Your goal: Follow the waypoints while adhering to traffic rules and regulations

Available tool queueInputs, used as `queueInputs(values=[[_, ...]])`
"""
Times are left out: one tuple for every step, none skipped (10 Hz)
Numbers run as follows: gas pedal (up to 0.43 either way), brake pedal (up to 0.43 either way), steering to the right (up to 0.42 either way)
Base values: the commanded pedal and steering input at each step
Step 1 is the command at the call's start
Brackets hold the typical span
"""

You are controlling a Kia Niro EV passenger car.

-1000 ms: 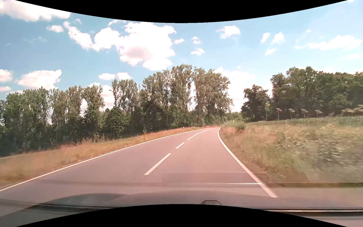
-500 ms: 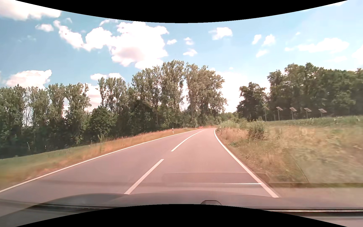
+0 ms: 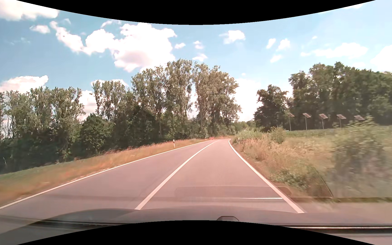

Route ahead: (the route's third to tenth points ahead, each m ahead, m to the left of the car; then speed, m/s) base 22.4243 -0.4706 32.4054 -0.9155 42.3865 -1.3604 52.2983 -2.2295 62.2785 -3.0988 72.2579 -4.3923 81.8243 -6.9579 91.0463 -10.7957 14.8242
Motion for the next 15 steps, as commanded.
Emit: queueInputs(values=[[0.039, 0.000, 0.012], [0.039, 0.000, 0.011], [0.039, 0.000, 0.011], [0.039, 0.000, 0.010], [0.039, 0.000, 0.010], [0.039, 0.000, 0.009], [0.039, 0.000, 0.006], [0.039, 0.000, 0.004], [0.039, 0.000, 0.004], [0.039, 0.000, 0.003], [0.039, 0.000, 0.002], [0.039, 0.000, 0.000], [0.039, 0.000, 0.000], [0.039, 0.000, 0.000], [0.039, 0.000, 0.000]])
